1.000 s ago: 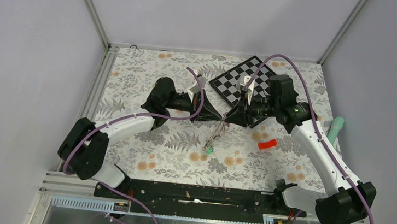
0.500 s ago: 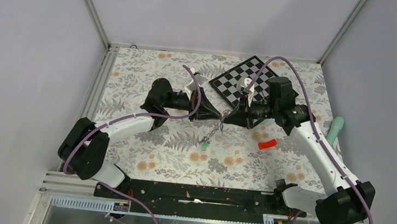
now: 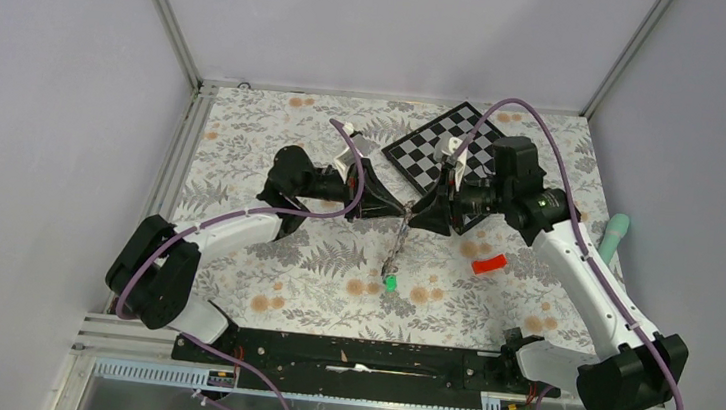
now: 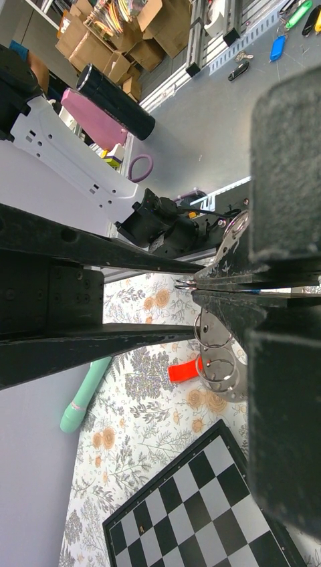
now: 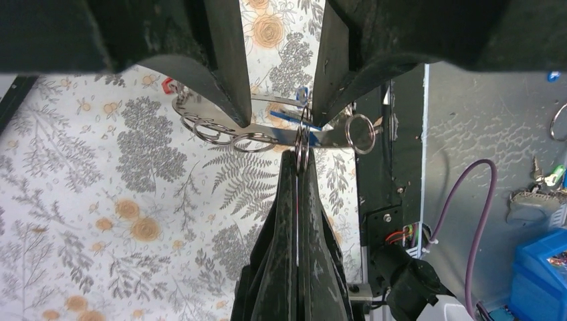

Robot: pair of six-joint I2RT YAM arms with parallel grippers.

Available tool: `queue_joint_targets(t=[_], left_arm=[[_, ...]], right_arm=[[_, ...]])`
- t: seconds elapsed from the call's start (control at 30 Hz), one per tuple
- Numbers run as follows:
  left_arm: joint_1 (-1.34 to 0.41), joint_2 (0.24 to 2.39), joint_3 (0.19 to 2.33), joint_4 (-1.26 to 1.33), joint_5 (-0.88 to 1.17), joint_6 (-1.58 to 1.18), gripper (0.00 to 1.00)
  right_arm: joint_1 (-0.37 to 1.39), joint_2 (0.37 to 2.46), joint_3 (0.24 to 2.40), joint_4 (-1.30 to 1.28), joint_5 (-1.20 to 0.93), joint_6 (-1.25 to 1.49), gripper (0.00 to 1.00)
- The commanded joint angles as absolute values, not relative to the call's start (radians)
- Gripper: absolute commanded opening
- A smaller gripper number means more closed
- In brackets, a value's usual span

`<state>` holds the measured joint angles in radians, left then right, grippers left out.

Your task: Put the keys on the keyring

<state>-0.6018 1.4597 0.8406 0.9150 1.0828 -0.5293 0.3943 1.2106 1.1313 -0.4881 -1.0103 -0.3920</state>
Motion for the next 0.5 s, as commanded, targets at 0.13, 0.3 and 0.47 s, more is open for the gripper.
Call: queue_joint_targets(t=[0.13,0.3,0.47], left_arm=[[-0.598,1.439,0.838,0.982,1.066,-0.51,0.0],[-0.598,1.439,0.839,0.979,1.067,-0.509,0.0],[-0.598,1.445,0.839,0.976,1.065,-0.509,0.0]], right_arm=[[0.392,1.197,1.211,-0.493,-1.01,-0.403,0.44],[0.392,1.209,1.208,-0.477,-1.026,-0.39,0.4],[0.393,1.222,1.191,-0.437,-1.05,-0.356,0.36]])
